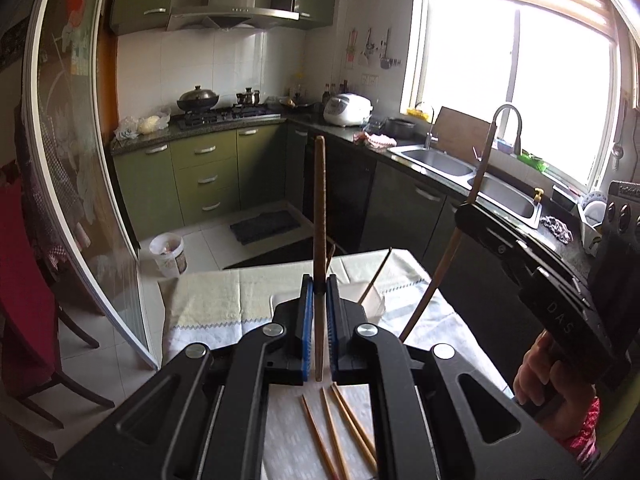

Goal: Organize utensils
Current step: 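Lower both chopsticks into the white holder and open both tools, then grasp a red-tipped chopstick with the left tool while the right tool reaches for another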

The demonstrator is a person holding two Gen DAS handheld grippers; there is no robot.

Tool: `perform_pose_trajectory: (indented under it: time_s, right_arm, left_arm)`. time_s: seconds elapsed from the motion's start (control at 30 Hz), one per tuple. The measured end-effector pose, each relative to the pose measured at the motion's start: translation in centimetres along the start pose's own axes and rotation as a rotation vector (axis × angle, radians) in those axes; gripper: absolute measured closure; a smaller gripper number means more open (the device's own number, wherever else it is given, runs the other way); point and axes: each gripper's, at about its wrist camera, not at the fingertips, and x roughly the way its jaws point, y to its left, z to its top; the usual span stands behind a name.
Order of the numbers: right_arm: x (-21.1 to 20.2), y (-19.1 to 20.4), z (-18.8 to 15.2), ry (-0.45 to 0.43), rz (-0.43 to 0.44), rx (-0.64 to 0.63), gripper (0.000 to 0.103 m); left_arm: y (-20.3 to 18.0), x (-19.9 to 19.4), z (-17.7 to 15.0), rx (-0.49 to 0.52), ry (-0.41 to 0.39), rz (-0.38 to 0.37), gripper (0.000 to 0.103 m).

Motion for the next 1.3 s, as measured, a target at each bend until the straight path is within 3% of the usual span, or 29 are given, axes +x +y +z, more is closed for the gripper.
perform_pose_trajectory:
  time_s: [0.13, 0.27, 0.43, 0.63, 0.7, 0.87, 0.93, 1.0, 1.17, 1.3]
  right_arm:
    - [2.9, -0.6, 2.0, -0.081, -0.057, -0.010, 0.096]
    - [6.6, -1.7, 1.9, -0.078, -0.102, -0.020, 0.096]
    - [10.4, -3.3, -0.8, 0.018, -0.116, -0.006, 0.096]
    - [11.9, -4.6, -4.1, 0.101, -0.097, 0.005, 0.093]
    - [11.6, -4.7, -5.2, 0.106, -0.097, 0.006, 0.087]
    - [9.3, -4.3, -5.6, 0.077, -0.075, 0.029, 0.086]
    - [7.2, -3.8, -5.6, 0.052, -0.065, 0.032, 0.086]
    - [4.9, -3.3, -6.2, 0.045, -0.065, 0.030, 0.086]
    - [-0.6, -2.8, -7.5, 0.037, -0.056, 0.033, 0.086]
    - [-4.1, -3.1, -8.4, 0.034, -0.059, 0.037, 0.079]
  left_arm:
    - [-0.5, 1.4, 2.7, 0.006, -0.053, 0.000, 0.097]
    - [-0.6, 4.7, 3.2, 0.002, -0.043, 0.019, 0.097]
    - [-0.2, 9.1, 1.5, -0.006, 0.019, 0.047, 0.096]
    - [0.4, 11.6, -1.5, -0.004, 0.104, 0.057, 0.096]
    - [0.7, 12.0, -2.3, -0.002, 0.124, 0.060, 0.096]
    - [1.2, 11.7, -2.9, -0.008, 0.127, 0.053, 0.095]
    - [1.2, 11.1, -2.7, -0.005, 0.114, 0.053, 0.073]
    - [1.0, 10.6, -2.5, 0.003, 0.090, 0.061, 0.061]
    - [0.7, 10.9, -2.2, 0.000, 0.107, 0.048, 0.061]
    - [0.7, 10.6, -2.6, -0.013, 0.122, 0.023, 0.061]
